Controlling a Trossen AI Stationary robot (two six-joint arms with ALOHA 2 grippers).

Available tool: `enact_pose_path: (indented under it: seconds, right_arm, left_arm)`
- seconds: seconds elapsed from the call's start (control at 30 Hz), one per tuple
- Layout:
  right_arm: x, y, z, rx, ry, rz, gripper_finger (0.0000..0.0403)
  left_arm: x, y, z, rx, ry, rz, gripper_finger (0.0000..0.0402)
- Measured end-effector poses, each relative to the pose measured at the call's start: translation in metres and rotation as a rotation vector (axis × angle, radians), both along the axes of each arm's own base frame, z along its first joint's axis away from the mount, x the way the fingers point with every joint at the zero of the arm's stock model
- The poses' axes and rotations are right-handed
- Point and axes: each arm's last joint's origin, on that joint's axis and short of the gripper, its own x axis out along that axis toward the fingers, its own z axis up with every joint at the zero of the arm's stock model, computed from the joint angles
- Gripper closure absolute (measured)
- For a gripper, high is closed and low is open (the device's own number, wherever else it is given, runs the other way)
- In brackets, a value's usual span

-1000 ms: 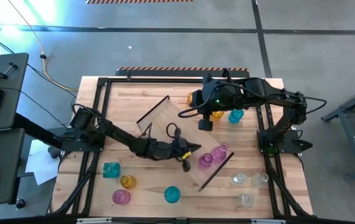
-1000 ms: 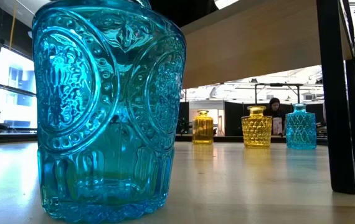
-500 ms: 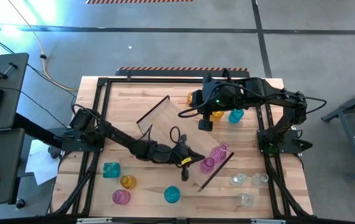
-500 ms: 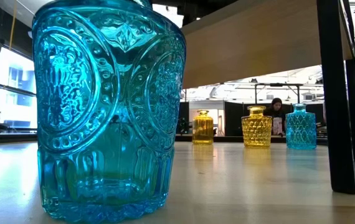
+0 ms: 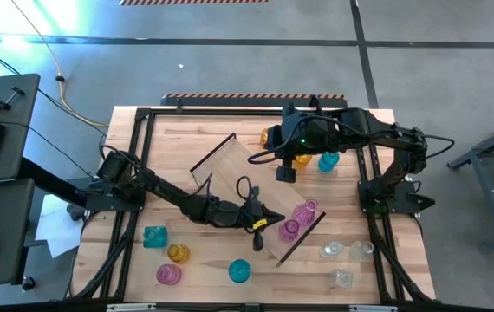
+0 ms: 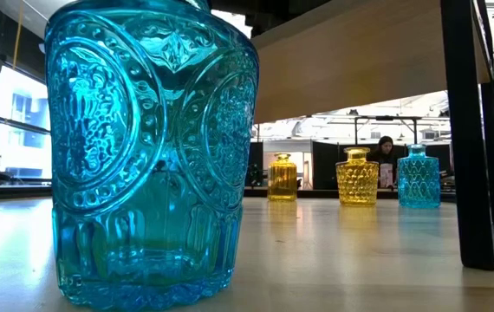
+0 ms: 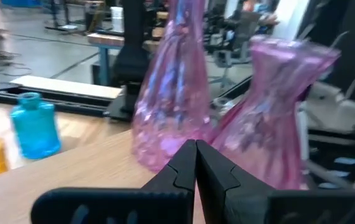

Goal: Sort vases onto shelf
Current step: Put the top pink flower vase on the shelf aligned with the other pink flower vase, then put the pink flower vase on the shelf aligned with the other pink flower vases

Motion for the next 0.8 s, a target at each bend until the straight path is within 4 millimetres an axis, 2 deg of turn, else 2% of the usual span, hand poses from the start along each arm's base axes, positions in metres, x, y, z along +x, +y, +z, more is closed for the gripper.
enact_pose_path:
  seconds: [0.17,0.4,0.5,0.6,0.8]
  right_arm:
    - [0.0,0.0,0.0,0.0,0.004,0.0,0.0403]
    - [-0.003,0.0,-0.003,0.005,0.044,-0.007,0.0403]
    - [-0.003,0.001,-0.003,0.001,0.047,-0.004,0.0403]
    - [-0.004,0.004,-0.003,-0.009,0.047,-0.006,0.0403]
    - [-0.006,0.01,-0.004,-0.02,0.053,-0.034,0.0403]
  left_arm:
    - [-0.002,0.002,0.001,0.084,0.028,0.044,0.0402]
    - [-0.024,0.012,0.025,0.205,0.184,0.156,0.0402]
    - [-0.043,0.016,0.04,0.241,0.27,0.184,0.0401]
    - [-0.069,0.019,0.052,0.249,0.339,0.158,0.0401]
    - [-0.14,0.019,0.073,0.169,0.522,0.104,0.0402]
